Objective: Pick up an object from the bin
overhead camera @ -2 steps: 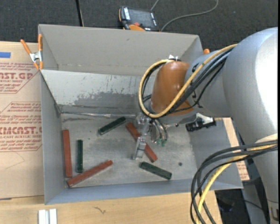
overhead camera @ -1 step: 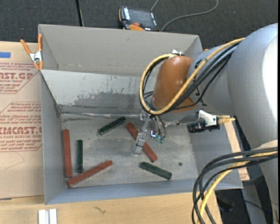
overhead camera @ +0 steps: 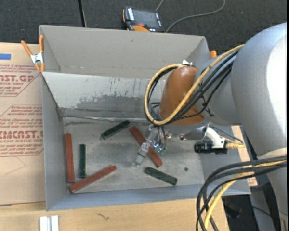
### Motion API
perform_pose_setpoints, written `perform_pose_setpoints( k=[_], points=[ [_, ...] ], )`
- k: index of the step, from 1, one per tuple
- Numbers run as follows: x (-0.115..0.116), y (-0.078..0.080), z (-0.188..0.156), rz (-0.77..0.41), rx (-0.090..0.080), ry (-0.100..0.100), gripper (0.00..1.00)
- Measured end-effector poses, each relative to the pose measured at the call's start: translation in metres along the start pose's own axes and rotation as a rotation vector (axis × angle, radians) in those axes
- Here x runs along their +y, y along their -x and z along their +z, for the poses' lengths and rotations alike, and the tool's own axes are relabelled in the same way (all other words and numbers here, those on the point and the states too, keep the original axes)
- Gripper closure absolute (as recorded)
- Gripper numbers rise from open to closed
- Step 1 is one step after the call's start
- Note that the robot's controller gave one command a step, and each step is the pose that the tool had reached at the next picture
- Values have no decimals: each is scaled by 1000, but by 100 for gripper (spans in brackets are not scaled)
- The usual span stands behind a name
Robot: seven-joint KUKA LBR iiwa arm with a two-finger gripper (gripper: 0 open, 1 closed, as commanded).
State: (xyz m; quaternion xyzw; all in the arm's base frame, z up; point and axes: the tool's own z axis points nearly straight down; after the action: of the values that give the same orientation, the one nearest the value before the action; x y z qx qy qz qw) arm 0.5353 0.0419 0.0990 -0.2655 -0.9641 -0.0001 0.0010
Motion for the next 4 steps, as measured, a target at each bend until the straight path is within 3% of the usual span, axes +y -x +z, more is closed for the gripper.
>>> perform_pose_setpoints(
  k=[1,2,3,4],
  points=[
    [-13,-10,31,240,1,-1,0],
    [-13,-10,31,239,-2,0,0],
    [-12,-9,30,239,-3,2,100],
    [-12,-9,-7,238,-3,2,100]
  ],
)
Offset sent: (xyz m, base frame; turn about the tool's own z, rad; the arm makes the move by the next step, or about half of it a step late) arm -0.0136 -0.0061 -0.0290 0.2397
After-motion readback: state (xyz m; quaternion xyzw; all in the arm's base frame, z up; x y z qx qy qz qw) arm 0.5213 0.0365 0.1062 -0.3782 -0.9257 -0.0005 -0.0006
